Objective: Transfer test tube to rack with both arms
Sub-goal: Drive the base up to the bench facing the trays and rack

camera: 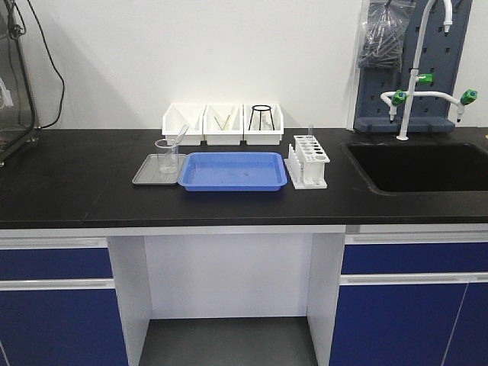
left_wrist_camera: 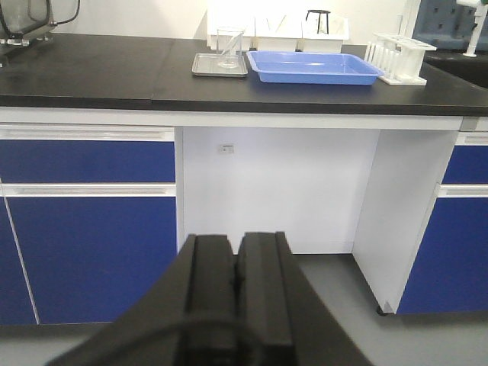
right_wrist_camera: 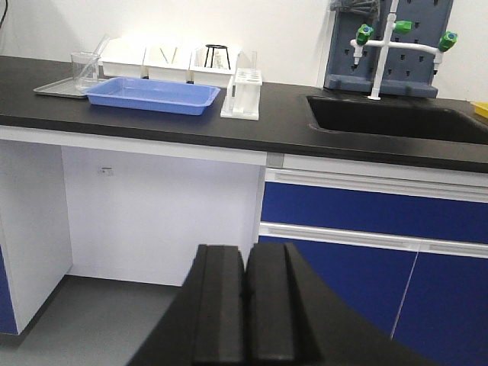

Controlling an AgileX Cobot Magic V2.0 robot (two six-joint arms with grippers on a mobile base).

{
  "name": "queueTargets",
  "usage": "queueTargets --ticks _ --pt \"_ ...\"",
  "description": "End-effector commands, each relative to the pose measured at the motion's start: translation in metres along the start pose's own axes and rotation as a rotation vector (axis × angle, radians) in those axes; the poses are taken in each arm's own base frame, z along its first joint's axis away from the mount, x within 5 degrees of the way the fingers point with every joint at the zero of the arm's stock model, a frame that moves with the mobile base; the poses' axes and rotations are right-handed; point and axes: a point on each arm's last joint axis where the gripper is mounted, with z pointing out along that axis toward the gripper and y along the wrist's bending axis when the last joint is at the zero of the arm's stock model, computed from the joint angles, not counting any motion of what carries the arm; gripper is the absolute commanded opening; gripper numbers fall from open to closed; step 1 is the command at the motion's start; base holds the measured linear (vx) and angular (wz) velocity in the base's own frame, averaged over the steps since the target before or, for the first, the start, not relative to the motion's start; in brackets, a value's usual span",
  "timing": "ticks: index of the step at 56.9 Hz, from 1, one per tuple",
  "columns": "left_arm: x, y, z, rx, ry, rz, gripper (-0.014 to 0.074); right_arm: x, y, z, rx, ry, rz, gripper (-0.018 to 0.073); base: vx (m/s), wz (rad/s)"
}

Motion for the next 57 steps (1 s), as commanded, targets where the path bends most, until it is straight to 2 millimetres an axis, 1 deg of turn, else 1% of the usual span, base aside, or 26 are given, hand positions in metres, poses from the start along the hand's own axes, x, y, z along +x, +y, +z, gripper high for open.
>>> queueTargets --ticks 1,57 --pt "-0.0181 -0.0017 -0.0042 0.012 -0.128 -0.013 -0.0007 -0.0013 -0.0004 0.0003 0.012 -0.067 -0.02 -0.0011 0.0 0.0" --pt "-0.0181 -0.0017 -0.0042 0.012 -0.128 -0.013 -0.0007 -0.0013 -0.0004 0.0003 0.012 -0.067 -0.02 -0.0011 0.02 -0.01"
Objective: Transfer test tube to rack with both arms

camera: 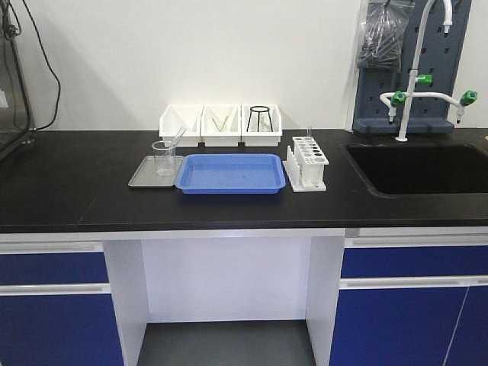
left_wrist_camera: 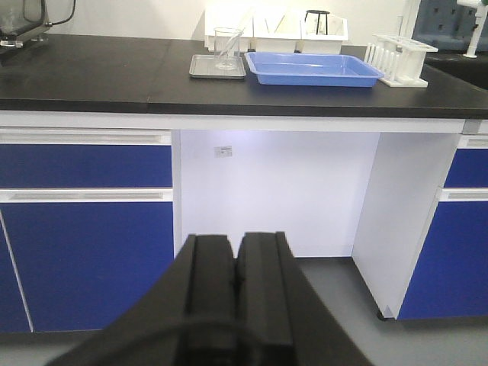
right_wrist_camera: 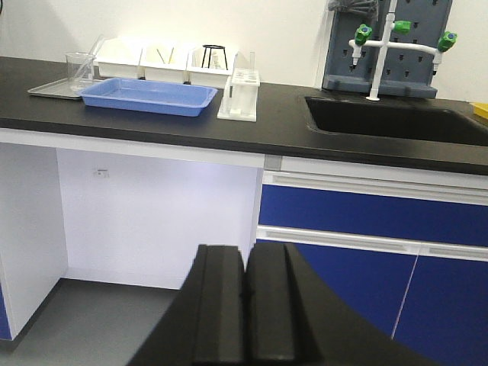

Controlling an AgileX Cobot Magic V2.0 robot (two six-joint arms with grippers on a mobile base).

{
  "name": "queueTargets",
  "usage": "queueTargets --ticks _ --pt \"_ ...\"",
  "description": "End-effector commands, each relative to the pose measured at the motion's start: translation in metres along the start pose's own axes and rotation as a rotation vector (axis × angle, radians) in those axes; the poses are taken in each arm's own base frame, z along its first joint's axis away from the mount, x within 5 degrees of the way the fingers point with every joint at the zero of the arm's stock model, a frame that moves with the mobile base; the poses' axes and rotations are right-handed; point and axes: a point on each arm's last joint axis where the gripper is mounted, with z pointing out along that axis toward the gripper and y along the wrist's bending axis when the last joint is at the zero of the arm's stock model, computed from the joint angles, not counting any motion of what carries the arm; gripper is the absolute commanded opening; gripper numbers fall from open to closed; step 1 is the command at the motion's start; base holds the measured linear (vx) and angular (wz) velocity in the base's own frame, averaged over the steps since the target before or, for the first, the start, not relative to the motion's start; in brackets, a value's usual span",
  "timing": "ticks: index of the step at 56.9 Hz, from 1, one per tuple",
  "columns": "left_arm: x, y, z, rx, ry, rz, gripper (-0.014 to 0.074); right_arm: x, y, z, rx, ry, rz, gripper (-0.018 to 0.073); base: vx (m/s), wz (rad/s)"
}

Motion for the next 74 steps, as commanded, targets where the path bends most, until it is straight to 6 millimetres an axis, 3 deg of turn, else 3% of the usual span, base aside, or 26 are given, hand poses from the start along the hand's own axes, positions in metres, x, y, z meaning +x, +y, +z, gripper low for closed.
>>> queueTargets --ticks 1,74 --pt "-0.0181 -0.0017 -0.0042 0.012 -0.128 -0.013 -0.0007 -0.0013 -0.0004 0.0003 0.012 -0.067 -0.02 -0.0011 0.12 -0.02" --pt "-0.0181 -0.0017 -0.0042 0.012 -0.128 -0.013 -0.0007 -0.0013 -0.0004 0.0003 0.012 -0.067 -0.02 -0.0011 0.33 0.0"
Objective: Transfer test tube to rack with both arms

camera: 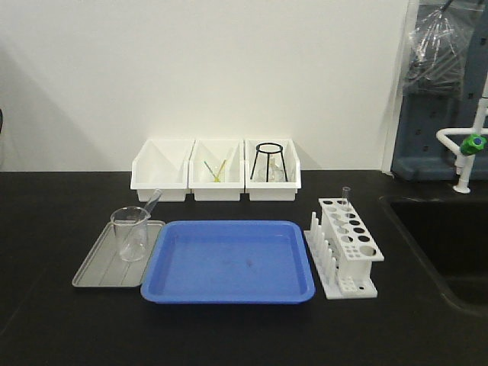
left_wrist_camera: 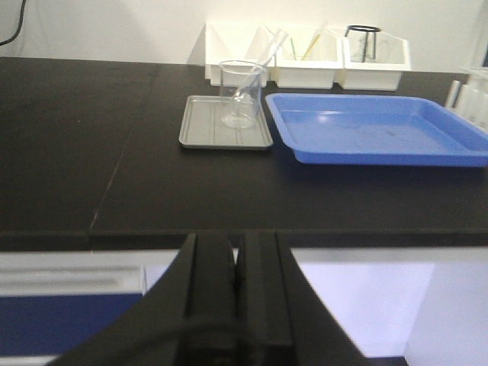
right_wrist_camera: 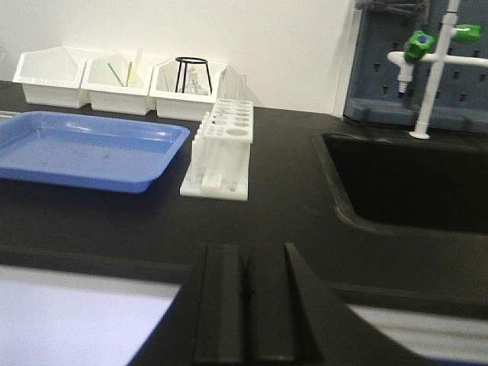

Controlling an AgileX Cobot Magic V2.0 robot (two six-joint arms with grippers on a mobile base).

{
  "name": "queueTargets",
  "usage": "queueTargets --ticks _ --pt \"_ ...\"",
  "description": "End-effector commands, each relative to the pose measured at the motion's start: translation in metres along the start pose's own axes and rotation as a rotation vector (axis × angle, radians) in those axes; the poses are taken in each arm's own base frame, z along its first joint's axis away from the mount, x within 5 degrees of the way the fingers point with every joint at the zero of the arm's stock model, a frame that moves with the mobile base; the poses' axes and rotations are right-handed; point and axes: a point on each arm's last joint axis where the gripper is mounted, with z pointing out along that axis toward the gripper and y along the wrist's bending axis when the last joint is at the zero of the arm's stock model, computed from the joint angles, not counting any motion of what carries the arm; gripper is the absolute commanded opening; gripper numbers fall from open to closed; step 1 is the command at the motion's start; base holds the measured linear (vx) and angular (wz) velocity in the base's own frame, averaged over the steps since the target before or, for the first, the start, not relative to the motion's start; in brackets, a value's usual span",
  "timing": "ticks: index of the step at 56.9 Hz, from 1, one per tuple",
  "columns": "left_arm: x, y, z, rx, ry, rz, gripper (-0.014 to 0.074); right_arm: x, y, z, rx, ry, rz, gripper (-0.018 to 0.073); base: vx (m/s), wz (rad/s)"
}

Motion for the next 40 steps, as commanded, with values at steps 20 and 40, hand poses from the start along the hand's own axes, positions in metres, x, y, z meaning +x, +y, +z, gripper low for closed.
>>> queueTargets --ticks 20,40 --pt "-0.0181 -0.0017 -0.0042 0.012 -0.128 -0.013 -0.0007 -0.0013 -0.0004 0.0003 0.012 -0.067 -0.02 -0.0011 0.44 0.07" --pt "-0.0181 -0.0017 -0.0042 0.012 -0.128 -0.013 -0.0007 -0.0013 -0.0004 0.0003 0.012 -0.067 -0.02 -0.0011 0.36 0.0"
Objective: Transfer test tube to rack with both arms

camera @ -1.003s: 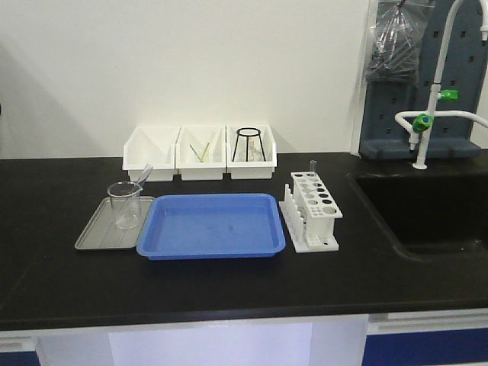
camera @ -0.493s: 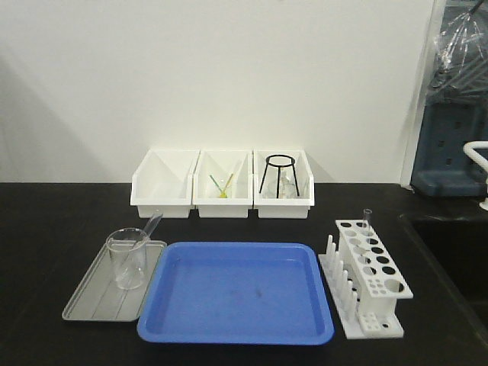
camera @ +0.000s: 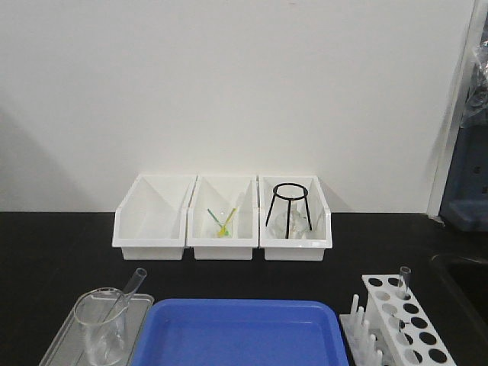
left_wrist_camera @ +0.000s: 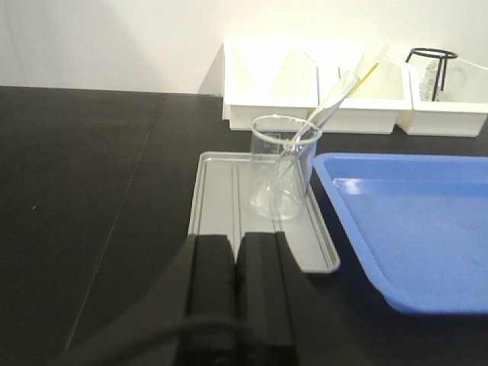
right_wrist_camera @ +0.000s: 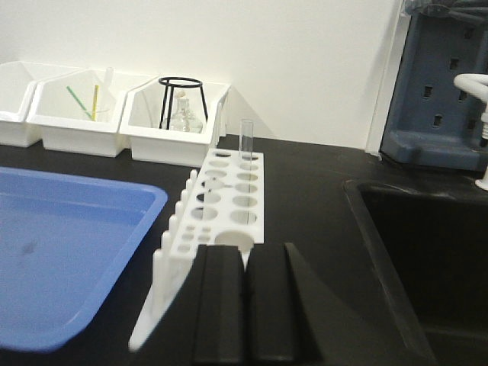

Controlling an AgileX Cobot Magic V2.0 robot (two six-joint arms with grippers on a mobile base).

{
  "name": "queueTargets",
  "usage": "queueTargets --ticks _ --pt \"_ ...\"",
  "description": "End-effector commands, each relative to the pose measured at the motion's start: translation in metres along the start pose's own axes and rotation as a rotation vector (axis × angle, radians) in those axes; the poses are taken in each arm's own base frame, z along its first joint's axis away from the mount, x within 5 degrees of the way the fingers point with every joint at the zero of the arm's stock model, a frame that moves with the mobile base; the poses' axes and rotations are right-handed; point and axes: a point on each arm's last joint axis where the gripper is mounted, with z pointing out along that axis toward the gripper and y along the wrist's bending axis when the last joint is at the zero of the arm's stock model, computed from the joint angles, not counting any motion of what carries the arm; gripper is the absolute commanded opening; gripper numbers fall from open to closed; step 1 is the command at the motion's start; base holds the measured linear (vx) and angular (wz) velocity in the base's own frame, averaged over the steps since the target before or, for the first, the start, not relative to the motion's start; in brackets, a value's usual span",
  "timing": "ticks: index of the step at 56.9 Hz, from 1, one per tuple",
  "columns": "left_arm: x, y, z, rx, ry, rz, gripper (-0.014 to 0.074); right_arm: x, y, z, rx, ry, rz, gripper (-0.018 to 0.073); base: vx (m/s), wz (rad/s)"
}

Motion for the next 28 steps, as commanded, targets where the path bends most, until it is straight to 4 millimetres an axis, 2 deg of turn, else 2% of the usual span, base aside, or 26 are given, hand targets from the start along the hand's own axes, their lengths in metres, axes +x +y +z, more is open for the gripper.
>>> queueTargets --ticks 1,14,28 --pt "-0.0181 -0.0017 -0.0042 0.012 -0.128 -0.013 -0.0007 -0.0013 -0.0004 0.0003 0.012 -0.067 -0.02 -0.0011 0.29 -0.03" --pt "-0.0181 -0.0017 -0.0042 0.012 -0.128 -0.013 -0.0007 -0.0013 -0.0004 0.0003 0.012 -0.067 -0.02 -0.0011 0.24 -0.02" --pt "-0.0181 -0.0017 -0.0042 0.012 -0.128 -0.013 -0.0007 -0.0013 -0.0004 0.0003 0.012 -0.067 -0.02 -0.0011 0.12 -0.01"
